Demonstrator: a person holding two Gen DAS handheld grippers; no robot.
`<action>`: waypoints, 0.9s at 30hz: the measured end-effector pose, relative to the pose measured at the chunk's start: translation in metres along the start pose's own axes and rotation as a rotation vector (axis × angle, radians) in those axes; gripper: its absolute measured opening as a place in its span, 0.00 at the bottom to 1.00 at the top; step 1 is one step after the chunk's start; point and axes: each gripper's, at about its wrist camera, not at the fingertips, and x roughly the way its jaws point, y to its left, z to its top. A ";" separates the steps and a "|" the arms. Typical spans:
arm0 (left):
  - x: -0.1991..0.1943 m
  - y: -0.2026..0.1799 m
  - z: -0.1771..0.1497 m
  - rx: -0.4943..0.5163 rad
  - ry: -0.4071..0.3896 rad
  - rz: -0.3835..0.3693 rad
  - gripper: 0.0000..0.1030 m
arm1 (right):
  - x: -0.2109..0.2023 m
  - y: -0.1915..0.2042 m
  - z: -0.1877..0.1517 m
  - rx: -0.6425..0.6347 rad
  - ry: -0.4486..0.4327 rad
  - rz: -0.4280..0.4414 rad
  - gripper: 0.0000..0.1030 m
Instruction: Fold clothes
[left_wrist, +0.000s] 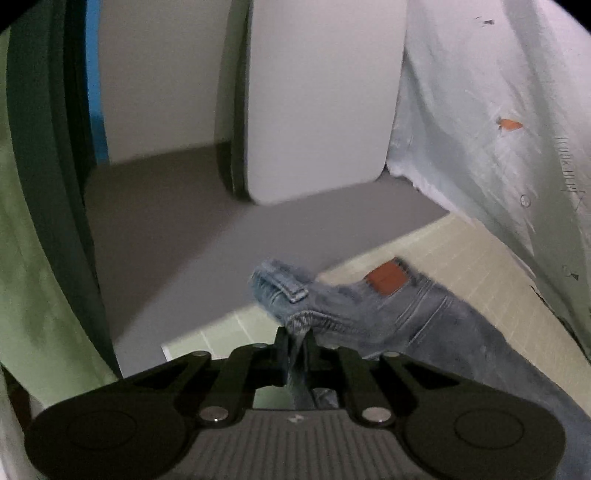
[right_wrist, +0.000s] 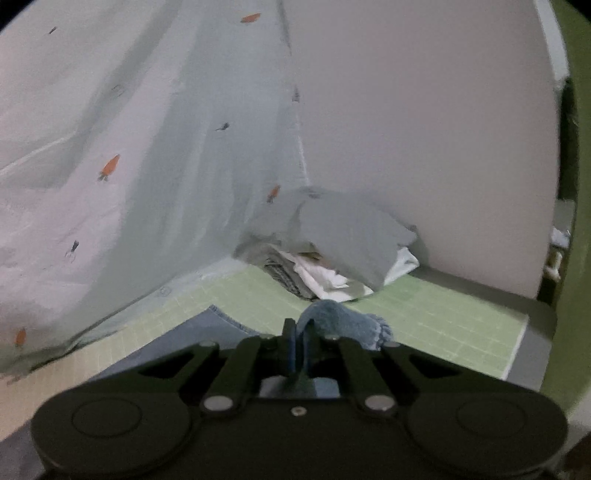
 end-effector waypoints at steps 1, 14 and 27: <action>0.002 -0.003 0.001 0.000 -0.002 -0.005 0.08 | 0.007 0.003 -0.005 0.001 0.010 0.006 0.03; 0.051 -0.082 0.030 -0.040 0.000 0.007 0.08 | 0.118 0.078 0.001 -0.052 0.058 0.100 0.03; 0.158 -0.176 0.050 -0.048 0.078 0.071 0.23 | 0.291 0.185 0.002 -0.116 0.228 0.110 0.07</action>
